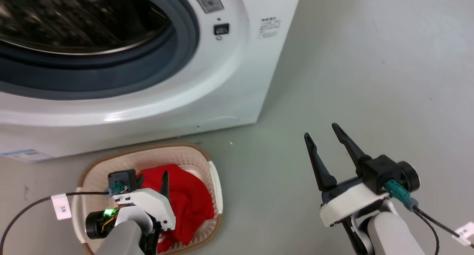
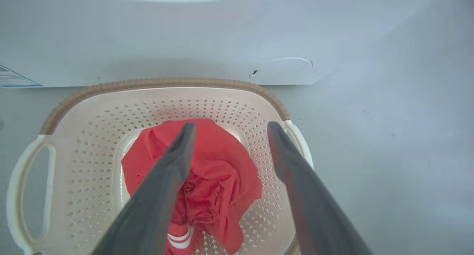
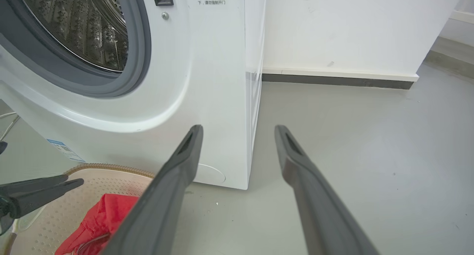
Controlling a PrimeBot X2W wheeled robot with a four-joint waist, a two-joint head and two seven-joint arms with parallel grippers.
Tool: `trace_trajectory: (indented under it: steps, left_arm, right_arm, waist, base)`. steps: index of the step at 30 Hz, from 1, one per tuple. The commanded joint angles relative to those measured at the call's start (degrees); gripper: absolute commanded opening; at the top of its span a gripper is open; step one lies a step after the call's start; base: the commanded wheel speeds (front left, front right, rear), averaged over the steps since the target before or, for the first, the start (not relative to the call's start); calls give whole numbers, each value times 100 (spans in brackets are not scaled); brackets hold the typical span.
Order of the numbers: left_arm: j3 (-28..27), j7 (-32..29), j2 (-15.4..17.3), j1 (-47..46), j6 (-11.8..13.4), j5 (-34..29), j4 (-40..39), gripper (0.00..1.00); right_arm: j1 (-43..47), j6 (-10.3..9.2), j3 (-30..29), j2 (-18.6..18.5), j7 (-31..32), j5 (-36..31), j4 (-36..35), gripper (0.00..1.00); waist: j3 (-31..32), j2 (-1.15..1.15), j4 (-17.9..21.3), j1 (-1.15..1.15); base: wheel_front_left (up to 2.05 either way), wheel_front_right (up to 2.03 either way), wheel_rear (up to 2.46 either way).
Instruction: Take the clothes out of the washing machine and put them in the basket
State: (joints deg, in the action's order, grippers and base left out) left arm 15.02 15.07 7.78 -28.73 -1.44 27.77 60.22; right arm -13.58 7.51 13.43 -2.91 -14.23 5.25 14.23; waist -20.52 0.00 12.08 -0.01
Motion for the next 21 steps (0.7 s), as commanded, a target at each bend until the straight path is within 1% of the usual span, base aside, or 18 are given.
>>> trace_trajectory:
  steps: [1,5,9,17,21]
  left_arm:
    - [-52,11,-45,163,32,-54,-163,100]
    - [-273,12,-108,490,71,-268,-925,100]
    - [-465,13,-142,754,57,-518,-1582,100]
    - [-787,13,-191,1112,-87,-965,-2909,100]
    - [-879,13,-206,1272,-92,-1202,-3587,100]
  right_arm:
    - [124,-4,-33,6,11,-35,8,100]
    - [316,-4,-123,5,112,-93,-35,100]
    - [464,-4,-174,6,216,-160,-125,100]
    - [729,-4,-329,6,385,-256,-360,100]
    - [839,-4,-364,6,444,-292,-433,100]
  waist:
    - [446,0,-351,1]
    - [766,0,-568,1]
    - [982,0,-738,1]
    - [1257,0,-993,1]
    - [1421,0,-1090,1]
  base:
    - [0,0,0]
    - [0,0,0]
    - [0,0,0]
    - [0,0,0]
    - [0,0,0]
